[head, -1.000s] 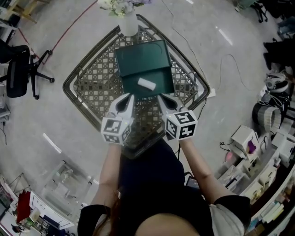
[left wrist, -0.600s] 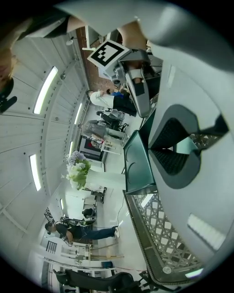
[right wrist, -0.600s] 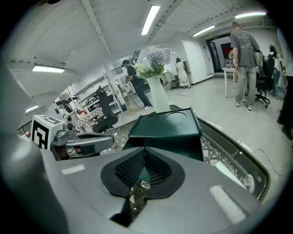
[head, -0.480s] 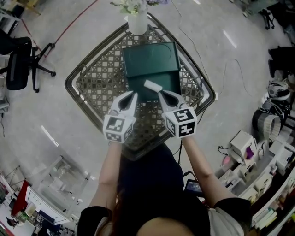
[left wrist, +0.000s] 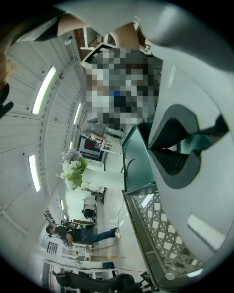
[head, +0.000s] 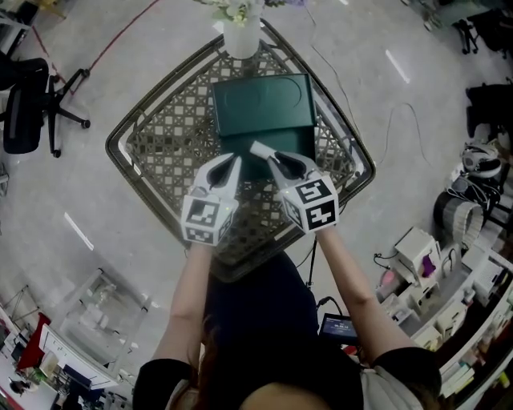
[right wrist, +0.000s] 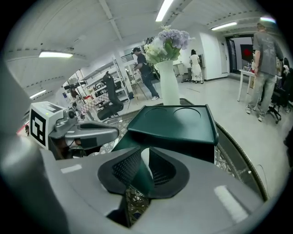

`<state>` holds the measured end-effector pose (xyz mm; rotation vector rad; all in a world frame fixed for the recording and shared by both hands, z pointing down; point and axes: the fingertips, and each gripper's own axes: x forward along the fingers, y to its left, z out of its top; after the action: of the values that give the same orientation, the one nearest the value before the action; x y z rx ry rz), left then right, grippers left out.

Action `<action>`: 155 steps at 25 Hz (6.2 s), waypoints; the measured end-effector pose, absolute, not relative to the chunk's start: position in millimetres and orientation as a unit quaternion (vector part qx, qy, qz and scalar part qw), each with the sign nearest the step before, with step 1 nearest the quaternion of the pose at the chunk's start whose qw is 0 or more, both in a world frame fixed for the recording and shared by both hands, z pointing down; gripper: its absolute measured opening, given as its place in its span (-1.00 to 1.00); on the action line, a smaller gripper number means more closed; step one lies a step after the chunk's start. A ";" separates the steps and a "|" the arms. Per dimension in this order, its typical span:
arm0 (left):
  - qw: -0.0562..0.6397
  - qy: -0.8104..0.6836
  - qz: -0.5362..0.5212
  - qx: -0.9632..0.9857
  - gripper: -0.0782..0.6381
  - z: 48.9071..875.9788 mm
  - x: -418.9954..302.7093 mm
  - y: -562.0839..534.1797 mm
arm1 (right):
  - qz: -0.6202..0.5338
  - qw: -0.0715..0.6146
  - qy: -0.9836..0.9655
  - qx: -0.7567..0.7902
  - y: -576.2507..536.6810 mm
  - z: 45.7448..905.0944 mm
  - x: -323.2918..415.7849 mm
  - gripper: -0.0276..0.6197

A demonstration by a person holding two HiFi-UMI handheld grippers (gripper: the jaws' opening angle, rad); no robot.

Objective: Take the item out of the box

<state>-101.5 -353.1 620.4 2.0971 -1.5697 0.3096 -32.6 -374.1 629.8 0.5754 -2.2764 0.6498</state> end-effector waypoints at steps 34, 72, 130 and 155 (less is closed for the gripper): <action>0.237 -0.613 0.080 0.749 -0.76 635.6 -133.7 -358.6 | 0.131 0.524 -0.841 0.046 -364.4 718.5 -55.4 -0.14; 0.252 -0.624 0.070 0.736 -0.76 635.7 -140.6 -333.7 | 0.064 0.548 -0.831 0.070 -364.8 722.0 -48.5 -0.51; 0.178 -0.584 0.099 0.786 -0.76 526.9 -135.3 -288.4 | 0.075 0.390 -0.884 0.246 -340.7 549.0 -39.5 -0.50; 0.154 -0.535 0.084 0.827 -0.76 471.3 -100.6 -260.2 | 0.142 0.237 -0.893 0.355 -308.7 460.4 4.7 -0.50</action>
<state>-100.6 -260.2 471.3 2.3696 -1.5334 0.2394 4.7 -308.7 460.4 0.9721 -2.4493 0.3900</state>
